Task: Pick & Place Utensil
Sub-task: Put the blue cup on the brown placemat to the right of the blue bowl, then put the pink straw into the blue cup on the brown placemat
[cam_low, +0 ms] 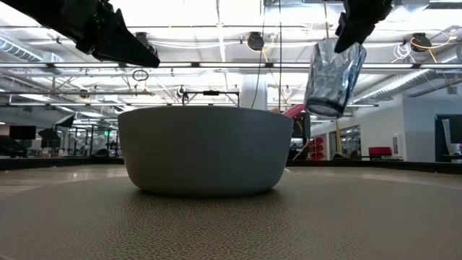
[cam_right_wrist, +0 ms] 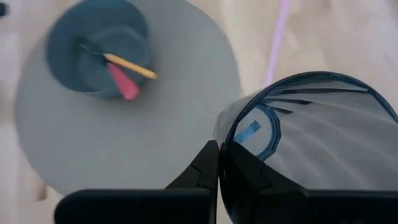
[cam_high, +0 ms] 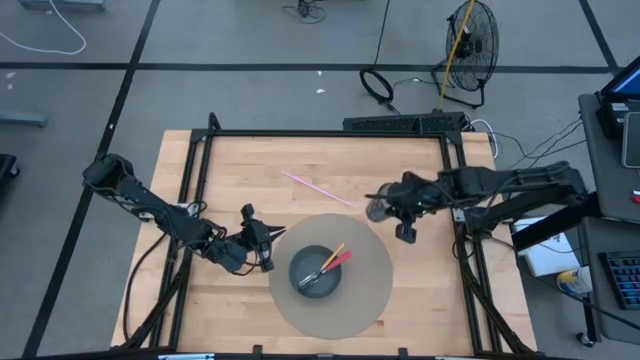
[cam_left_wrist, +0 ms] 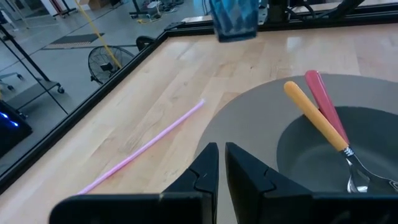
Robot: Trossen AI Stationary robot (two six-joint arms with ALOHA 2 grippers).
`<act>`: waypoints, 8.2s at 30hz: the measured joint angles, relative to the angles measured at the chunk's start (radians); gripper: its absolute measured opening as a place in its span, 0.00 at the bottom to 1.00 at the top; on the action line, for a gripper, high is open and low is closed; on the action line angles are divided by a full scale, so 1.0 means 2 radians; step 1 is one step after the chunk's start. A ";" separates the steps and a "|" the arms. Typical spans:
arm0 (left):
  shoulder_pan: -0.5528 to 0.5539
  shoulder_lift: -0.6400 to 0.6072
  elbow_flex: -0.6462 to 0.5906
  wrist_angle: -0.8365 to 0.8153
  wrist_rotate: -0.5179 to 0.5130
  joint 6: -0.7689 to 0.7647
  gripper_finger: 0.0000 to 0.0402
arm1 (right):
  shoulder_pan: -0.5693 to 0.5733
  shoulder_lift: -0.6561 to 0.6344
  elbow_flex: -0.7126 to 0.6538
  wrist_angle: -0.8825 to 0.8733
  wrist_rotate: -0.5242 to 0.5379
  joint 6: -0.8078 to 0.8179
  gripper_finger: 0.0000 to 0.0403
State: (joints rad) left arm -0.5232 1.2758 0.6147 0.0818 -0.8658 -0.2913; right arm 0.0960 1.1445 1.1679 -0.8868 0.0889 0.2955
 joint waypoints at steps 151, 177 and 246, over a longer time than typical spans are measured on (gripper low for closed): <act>-0.008 0.000 0.000 0.001 0.019 -0.068 0.09 | 0.180 0.135 0.060 0.131 0.011 -0.031 0.28; -0.024 -0.028 0.000 -0.101 -0.072 0.005 0.09 | -0.148 0.156 0.124 0.235 -0.074 -0.197 0.29; 0.175 -0.329 -0.136 -0.109 0.214 0.069 0.09 | -0.219 0.345 0.043 0.170 -0.110 -0.163 0.58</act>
State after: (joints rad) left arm -0.1726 0.6170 0.3428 -0.1368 -0.4381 -0.1528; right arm -0.3412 1.8351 1.2537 -0.5467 -0.1310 -0.0312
